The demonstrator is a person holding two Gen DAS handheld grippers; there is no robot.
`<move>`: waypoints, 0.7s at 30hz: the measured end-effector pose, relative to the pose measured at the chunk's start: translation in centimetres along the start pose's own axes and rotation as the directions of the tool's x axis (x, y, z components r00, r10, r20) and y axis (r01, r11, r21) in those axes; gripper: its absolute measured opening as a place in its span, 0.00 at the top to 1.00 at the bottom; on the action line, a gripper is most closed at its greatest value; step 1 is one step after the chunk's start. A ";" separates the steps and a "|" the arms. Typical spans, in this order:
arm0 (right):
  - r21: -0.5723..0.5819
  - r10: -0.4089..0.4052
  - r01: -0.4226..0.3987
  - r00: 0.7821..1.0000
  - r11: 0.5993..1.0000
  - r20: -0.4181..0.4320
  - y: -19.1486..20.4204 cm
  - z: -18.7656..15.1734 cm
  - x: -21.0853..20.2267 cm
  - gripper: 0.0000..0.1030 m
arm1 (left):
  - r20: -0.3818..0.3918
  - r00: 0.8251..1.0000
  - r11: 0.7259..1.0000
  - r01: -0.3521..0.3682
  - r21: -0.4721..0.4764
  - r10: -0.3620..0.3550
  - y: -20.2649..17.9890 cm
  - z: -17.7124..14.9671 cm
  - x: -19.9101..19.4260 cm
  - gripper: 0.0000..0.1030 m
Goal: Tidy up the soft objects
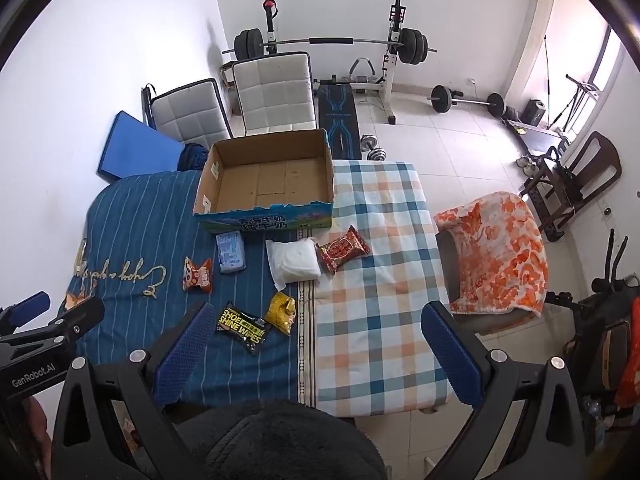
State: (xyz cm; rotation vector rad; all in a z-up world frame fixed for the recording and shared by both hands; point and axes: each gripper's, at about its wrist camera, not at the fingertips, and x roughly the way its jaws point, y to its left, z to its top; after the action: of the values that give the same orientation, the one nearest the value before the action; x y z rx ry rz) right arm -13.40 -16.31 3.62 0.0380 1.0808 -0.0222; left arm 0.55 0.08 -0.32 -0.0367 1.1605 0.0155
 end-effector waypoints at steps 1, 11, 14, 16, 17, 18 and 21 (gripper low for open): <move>0.001 -0.001 0.001 1.000 1.000 0.002 0.1 -0.3 0.0 0.00 | -0.003 1.000 1.000 0.001 0.002 -0.001 0.1 0.2 0.0 0.00; -0.006 -0.006 0.006 1.000 1.000 0.002 0.6 -0.1 0.1 0.00 | 0.011 1.000 1.000 0.009 -0.005 -0.009 -0.2 -0.4 -0.2 0.00; -0.006 -0.002 0.002 1.000 1.000 0.003 0.5 -0.1 0.1 0.00 | 0.012 1.000 1.000 0.010 -0.006 -0.010 -0.2 -0.4 -0.2 0.00; -0.007 -0.001 0.001 1.000 1.000 0.003 0.5 0.0 0.2 0.00 | 0.013 1.000 1.000 0.010 -0.007 -0.010 -0.2 -0.4 -0.3 0.00; -0.005 0.001 -0.001 1.000 1.000 0.004 0.5 0.0 0.1 0.00 | 0.012 1.000 1.000 0.011 -0.007 -0.011 -0.2 -0.3 -0.3 0.00; -0.005 0.000 0.000 1.000 1.000 0.004 0.5 0.0 0.1 0.00 | 0.012 1.000 1.000 0.013 -0.006 -0.013 -0.2 -0.3 -0.3 0.00; -0.007 0.001 -0.001 1.000 1.000 0.008 0.5 0.0 0.0 0.00 | 0.014 1.000 1.000 0.015 -0.009 -0.015 -0.1 -0.3 -0.5 0.00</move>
State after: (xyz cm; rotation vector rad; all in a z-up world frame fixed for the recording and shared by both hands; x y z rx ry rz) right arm -13.41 -15.77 3.58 0.0317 1.0727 -0.0180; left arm 0.12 -0.07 0.05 -0.0532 1.1462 0.0074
